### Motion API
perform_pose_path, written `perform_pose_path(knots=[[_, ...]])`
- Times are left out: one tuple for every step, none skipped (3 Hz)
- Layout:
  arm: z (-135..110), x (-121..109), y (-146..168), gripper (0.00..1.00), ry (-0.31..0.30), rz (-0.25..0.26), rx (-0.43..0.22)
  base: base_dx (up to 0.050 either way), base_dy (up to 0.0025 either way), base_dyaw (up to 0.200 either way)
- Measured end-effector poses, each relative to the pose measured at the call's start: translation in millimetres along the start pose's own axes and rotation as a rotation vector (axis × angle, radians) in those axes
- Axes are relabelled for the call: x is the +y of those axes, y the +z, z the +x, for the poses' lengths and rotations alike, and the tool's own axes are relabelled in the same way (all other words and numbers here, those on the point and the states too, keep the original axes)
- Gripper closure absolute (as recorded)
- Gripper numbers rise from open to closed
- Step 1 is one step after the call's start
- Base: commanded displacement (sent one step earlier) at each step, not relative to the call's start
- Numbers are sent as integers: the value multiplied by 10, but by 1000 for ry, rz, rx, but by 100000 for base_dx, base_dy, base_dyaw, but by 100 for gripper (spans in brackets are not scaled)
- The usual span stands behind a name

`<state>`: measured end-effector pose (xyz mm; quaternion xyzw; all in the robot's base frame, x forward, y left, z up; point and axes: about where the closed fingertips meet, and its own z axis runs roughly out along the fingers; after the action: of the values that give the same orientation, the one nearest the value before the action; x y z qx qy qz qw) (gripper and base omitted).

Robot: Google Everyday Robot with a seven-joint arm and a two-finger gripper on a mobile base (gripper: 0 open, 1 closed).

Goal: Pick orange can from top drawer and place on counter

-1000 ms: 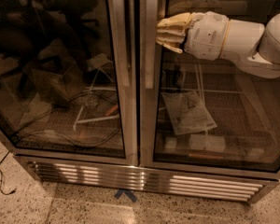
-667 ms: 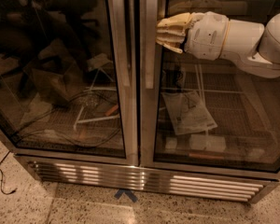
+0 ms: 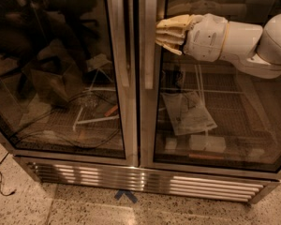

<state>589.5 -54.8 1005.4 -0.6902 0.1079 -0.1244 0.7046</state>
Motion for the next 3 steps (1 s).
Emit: perform_pose_path(knots=[[-2, 52, 34, 100, 3, -2, -28, 0, 0, 0], [-46, 58, 19, 100, 4, -2, -31, 0, 0, 0], [-67, 48, 33, 100, 1, -1, -42, 0, 0, 0]])
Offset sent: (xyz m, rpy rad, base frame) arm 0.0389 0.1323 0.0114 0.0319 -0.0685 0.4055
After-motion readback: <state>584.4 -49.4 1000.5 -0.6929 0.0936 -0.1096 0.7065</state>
